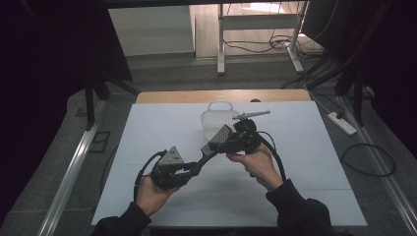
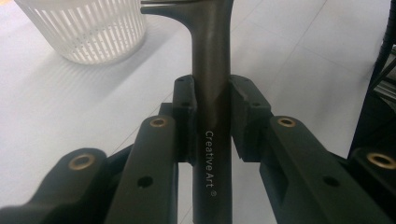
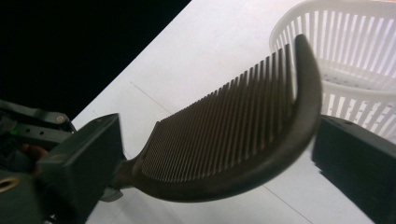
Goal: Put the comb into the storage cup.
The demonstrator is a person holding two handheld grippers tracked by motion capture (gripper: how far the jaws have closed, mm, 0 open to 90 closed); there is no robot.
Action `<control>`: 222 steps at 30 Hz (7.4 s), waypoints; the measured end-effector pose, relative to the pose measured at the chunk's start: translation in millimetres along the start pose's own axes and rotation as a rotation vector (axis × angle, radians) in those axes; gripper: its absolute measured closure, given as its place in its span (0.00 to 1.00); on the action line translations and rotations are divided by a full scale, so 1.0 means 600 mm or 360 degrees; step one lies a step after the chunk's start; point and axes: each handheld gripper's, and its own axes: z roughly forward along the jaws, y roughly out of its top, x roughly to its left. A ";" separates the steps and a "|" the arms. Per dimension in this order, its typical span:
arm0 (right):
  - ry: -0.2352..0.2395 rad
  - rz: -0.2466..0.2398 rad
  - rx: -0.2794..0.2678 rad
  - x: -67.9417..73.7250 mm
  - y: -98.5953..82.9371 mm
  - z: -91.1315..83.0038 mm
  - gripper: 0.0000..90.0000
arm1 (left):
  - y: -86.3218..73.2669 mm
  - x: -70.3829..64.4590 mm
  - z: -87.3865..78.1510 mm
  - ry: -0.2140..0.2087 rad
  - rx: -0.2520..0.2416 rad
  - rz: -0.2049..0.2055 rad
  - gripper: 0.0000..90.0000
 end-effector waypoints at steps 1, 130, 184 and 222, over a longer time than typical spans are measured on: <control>0.0018 0.0007 -0.0003 -0.001 0.000 -0.001 0.16 | 0.000 0.000 0.000 0.0003 0.0000 0.0005 0.82; 0.0200 0.0251 -0.0374 -0.070 0.100 -0.074 0.95 | -0.115 0.025 -0.120 0.0017 -0.0084 -0.0297 0.01; -0.0113 0.0205 -0.0498 -0.109 0.191 -0.085 0.95 | -0.170 0.010 -0.182 0.0230 -0.0121 -0.0356 0.00; -0.0203 0.0186 -0.0424 -0.132 0.157 -0.012 0.95 | -0.174 0.014 -0.184 0.0229 -0.0122 -0.0382 0.01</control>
